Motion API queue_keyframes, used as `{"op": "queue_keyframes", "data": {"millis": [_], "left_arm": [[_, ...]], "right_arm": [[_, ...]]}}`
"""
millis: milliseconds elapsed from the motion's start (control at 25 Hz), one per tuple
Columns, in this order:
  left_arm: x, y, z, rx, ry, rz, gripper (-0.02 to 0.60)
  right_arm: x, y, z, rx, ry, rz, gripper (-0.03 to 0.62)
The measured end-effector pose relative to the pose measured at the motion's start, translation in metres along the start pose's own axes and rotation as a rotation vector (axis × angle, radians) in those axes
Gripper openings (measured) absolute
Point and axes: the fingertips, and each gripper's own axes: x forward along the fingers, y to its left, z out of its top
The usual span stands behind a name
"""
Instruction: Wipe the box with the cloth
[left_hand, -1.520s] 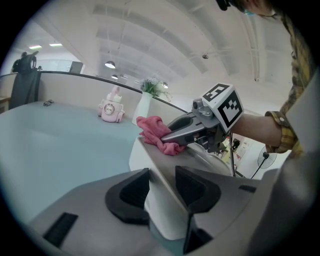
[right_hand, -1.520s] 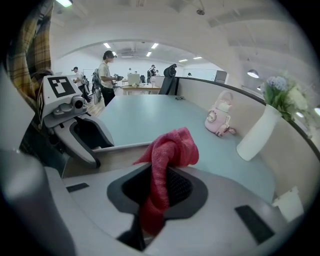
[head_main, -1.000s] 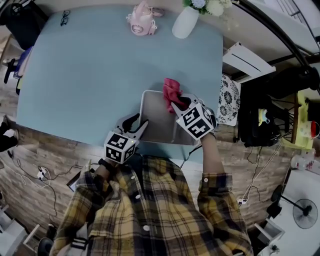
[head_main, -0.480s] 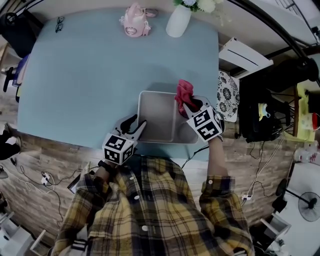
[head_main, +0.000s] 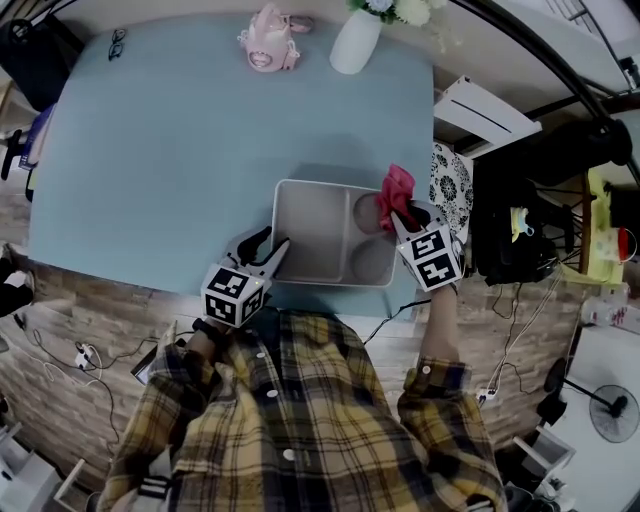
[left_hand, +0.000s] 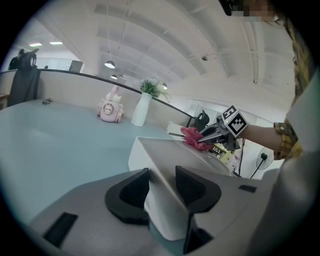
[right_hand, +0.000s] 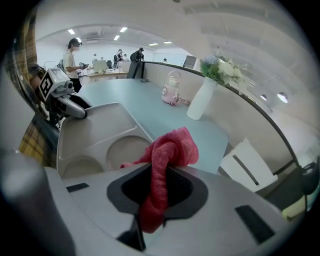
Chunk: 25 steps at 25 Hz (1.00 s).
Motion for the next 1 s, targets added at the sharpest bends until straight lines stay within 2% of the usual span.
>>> {"op": "queue_keyframes", "data": {"millis": [280, 480, 800, 1000], "left_arm": [[0.0, 0.002, 0.0, -0.006, -0.014, -0.006, 0.163], [0.0, 0.002, 0.0, -0.012, -0.024, -0.01, 0.163], [0.001, 0.002, 0.0, -0.014, -0.032, -0.015, 0.163], [0.0, 0.002, 0.0, -0.017, -0.04, -0.013, 0.163]], "right_arm": [[-0.015, -0.013, -0.024, 0.019, 0.072, -0.074, 0.069], [-0.029, -0.009, -0.016, 0.036, 0.031, -0.094, 0.069], [-0.044, 0.029, 0.039, 0.038, -0.135, -0.019, 0.069], [-0.037, 0.079, 0.092, 0.033, -0.284, 0.121, 0.069]]}}
